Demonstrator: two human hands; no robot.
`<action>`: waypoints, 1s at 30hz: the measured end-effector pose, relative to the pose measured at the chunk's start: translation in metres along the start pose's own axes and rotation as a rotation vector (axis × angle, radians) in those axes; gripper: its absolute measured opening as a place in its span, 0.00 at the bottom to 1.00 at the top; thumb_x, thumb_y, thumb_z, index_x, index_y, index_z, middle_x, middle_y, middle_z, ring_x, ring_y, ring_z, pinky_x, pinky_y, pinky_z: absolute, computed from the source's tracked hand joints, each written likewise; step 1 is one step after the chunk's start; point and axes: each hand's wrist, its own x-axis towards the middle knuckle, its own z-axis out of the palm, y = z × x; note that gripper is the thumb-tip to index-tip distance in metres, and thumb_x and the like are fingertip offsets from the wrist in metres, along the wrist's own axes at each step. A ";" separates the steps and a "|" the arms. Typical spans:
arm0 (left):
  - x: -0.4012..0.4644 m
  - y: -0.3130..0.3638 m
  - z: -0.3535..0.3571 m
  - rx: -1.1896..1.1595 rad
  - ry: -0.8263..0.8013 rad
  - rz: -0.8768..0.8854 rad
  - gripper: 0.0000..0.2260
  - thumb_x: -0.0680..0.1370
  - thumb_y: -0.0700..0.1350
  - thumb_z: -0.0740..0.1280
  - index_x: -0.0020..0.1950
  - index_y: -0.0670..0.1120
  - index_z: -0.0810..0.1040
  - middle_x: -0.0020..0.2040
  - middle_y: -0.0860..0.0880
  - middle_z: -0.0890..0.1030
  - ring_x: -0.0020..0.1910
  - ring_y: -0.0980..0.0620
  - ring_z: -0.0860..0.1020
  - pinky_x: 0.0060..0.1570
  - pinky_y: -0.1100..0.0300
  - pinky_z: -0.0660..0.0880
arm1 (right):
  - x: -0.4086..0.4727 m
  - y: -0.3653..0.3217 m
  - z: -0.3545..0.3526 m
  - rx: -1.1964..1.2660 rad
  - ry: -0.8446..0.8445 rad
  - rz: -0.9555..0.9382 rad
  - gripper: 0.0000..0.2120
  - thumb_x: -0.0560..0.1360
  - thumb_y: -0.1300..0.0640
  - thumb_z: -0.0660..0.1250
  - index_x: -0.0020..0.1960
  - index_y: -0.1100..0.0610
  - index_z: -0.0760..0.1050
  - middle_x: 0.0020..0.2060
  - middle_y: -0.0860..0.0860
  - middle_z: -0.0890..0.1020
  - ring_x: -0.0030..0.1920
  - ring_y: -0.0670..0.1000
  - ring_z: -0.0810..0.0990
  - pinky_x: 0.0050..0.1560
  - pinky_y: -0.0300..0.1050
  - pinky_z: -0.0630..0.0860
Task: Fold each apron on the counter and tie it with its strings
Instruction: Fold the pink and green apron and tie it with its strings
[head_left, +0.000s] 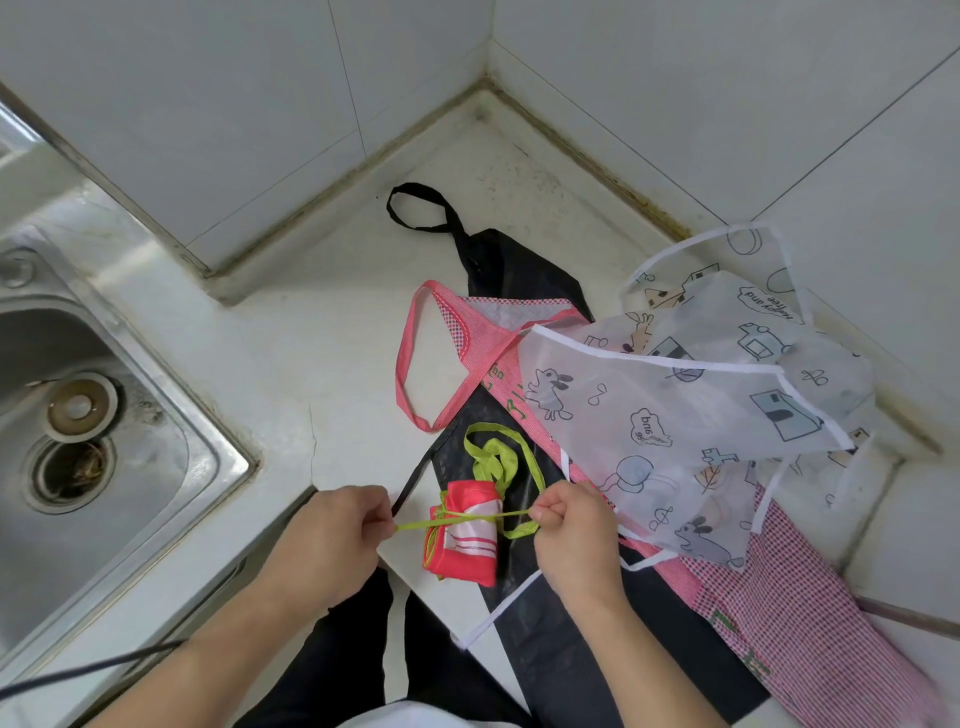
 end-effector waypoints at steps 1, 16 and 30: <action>0.000 -0.001 0.000 0.003 -0.026 0.001 0.12 0.79 0.41 0.69 0.37 0.53 0.77 0.32 0.60 0.80 0.33 0.59 0.78 0.31 0.67 0.71 | 0.002 0.002 -0.002 0.002 0.009 -0.002 0.17 0.76 0.69 0.67 0.39 0.48 0.76 0.44 0.48 0.78 0.45 0.43 0.77 0.44 0.38 0.72; -0.009 0.031 0.007 -0.011 -0.275 0.023 0.08 0.82 0.46 0.61 0.46 0.51 0.78 0.49 0.54 0.78 0.47 0.56 0.77 0.49 0.59 0.75 | -0.009 -0.016 0.010 0.093 -0.275 0.021 0.11 0.85 0.57 0.57 0.47 0.53 0.75 0.45 0.49 0.80 0.44 0.46 0.80 0.43 0.42 0.80; -0.007 0.043 0.006 -0.022 -0.329 0.037 0.08 0.84 0.47 0.64 0.47 0.51 0.79 0.31 0.53 0.78 0.31 0.54 0.77 0.37 0.61 0.75 | -0.013 -0.014 0.008 0.194 -0.233 0.092 0.12 0.85 0.56 0.56 0.45 0.51 0.73 0.40 0.50 0.80 0.39 0.48 0.80 0.37 0.46 0.79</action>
